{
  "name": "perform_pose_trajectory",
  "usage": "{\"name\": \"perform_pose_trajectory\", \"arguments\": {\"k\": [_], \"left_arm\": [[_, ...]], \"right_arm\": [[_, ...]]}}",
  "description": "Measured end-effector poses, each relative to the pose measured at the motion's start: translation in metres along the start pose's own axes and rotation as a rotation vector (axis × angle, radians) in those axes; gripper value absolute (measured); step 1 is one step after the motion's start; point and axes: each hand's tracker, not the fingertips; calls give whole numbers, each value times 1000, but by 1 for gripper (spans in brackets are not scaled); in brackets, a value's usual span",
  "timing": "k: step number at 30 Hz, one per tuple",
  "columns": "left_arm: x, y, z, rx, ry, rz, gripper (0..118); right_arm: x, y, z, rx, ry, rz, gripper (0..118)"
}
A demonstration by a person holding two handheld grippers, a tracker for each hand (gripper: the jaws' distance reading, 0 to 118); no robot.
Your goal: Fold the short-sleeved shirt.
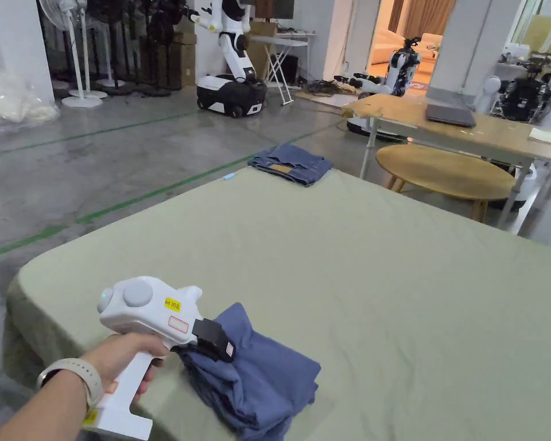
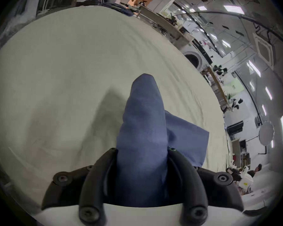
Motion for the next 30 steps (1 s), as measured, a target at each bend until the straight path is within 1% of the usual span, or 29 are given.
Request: {"name": "perform_pose_trajectory", "arguments": {"k": [2,3,4,5,6,7,11,12,13,14,15,16,17,19,21,22,24,25,27,28,30], "left_arm": [[-1,-7,-3,23,-29,15,33],[-2,-8,-4,25,-22,13,38],[-1,-9,-1,30,-8,12,55],[-1,-8,3,55,21,1,82],[-2,-7,12,83,47,-6,82],[-6,-7,24,129,35,10,79],[-12,-8,63,257,120,102,79],[-9,-11,72,280,160,104,73],[-3,-13,80,305,194,95,56],[6,-16,85,315,218,71,12],[20,-20,89,332,218,32,0],[36,-25,90,341,216,-9,0],[51,-31,90,356,257,-50,0],[92,-43,82,402,323,-142,0],[139,-56,75,473,345,-216,0],[168,-63,71,506,339,-271,0],[225,-78,66,577,320,-359,0],[254,-89,64,626,281,-395,0],[305,-108,59,696,215,-449,0],[338,-120,54,727,209,-497,0],[381,-137,48,780,224,-579,0]], "right_arm": [[0,3,0,8,-5,-5,0],[0,5,0,11,-12,-1,0],[1,8,1,10,-12,2,0],[1,10,1,11,-11,5,0],[1,12,3,16,-13,11,0],[1,14,5,26,-13,15,0],[6,16,11,56,3,5,0],[7,16,12,62,4,6,0],[9,16,14,68,2,7,0],[12,16,16,76,-1,6,0],[16,16,19,89,-2,3,0],[21,17,23,102,5,-4,0],[26,17,27,115,9,-13,0],[35,21,38,195,-32,-16,0],[44,33,48,262,-61,5,0],[50,42,54,310,-70,12,0],[61,62,67,411,-34,-2,0],[66,74,75,479,-22,-4,0],[71,97,90,576,-79,22,0],[74,111,101,604,-94,45,0],[76,127,117,654,-143,55,0]]}}
